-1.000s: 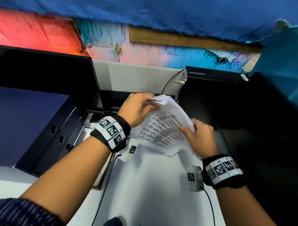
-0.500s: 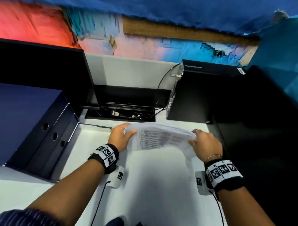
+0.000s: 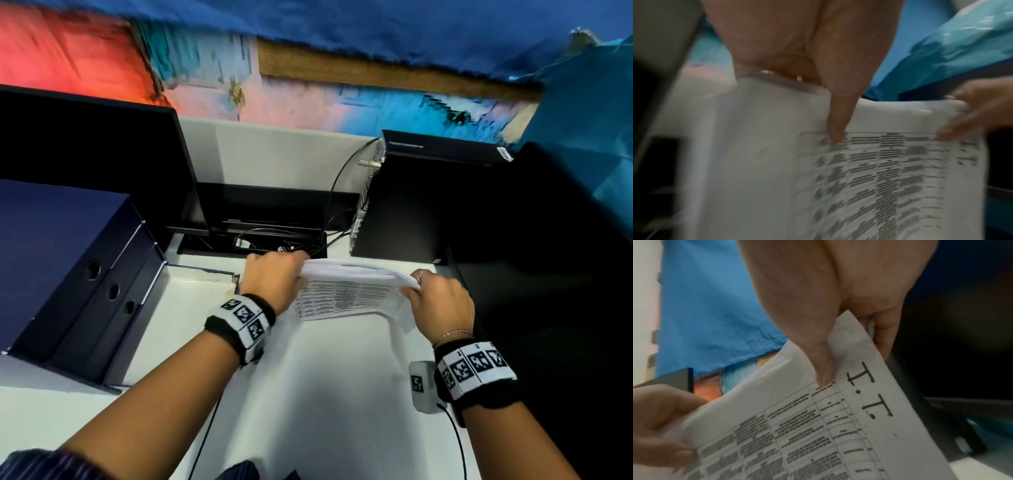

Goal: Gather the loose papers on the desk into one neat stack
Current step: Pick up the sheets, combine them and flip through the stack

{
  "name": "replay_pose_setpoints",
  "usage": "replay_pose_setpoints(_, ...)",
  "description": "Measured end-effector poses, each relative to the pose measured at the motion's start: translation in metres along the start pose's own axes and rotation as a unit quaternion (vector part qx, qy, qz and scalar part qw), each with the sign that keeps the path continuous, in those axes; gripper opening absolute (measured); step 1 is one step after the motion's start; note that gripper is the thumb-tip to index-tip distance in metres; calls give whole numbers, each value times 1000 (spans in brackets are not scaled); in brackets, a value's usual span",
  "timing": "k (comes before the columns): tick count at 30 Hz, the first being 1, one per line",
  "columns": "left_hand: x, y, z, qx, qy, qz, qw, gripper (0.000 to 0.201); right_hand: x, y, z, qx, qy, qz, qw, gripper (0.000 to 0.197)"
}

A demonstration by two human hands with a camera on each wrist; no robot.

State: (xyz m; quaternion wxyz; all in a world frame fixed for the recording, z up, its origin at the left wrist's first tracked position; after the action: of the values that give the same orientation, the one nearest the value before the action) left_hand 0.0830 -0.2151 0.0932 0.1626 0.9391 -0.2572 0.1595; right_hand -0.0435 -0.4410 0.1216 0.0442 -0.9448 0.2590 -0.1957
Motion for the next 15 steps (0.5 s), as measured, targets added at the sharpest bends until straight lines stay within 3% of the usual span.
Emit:
replay_pose_setpoints(2,6,34,-1,7,-15,58,998,23,7,-21,-14,18,31,-48,998,12)
replay_pose_setpoints(3,9,45,0,-21,-20,57,998,19,11,-29,-20,36,54,-66,996,10)
replay_pose_setpoints(5,16,45,1,-116,-24,-13,993,20,20,-32,-33,107,135,-66,983,14)
replay_pose_setpoints(6,19,36,0,-166,-23,-62,984,22,23,-25,-38,148,183,-41,971,33)
replay_pose_setpoints(8,24,9,-2,-264,-5,-155,952,24,27,2,-36,208,236,34,949,78)
replay_pose_setpoints(10,21,-12,-4,-392,-5,-219,894,19,25,27,-9,321,177,137,920,107)
replay_pose_setpoints(11,19,-16,-6,-463,-15,-239,853,14,22,30,7,413,121,179,885,111)
replay_pose_setpoints(13,15,-16,-5,-548,-21,-258,795,17,16,22,24,543,35,233,806,85)
replay_pose_setpoints(15,12,-14,-7,-545,25,-269,793,15,13,9,18,587,27,229,776,35)
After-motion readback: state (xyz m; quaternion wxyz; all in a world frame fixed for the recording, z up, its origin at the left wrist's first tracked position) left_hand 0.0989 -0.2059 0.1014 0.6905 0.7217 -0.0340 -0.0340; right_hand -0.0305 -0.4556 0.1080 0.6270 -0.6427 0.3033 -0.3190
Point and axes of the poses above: each hand's wrist, its own x-axis towards the middle knuckle, its own z-axis out of the palm, y = z × x, the point moved 6 cm from there along x, towards the middle knuckle, and after that the axes turned 15 degrees about y, right-handed, at the moved point
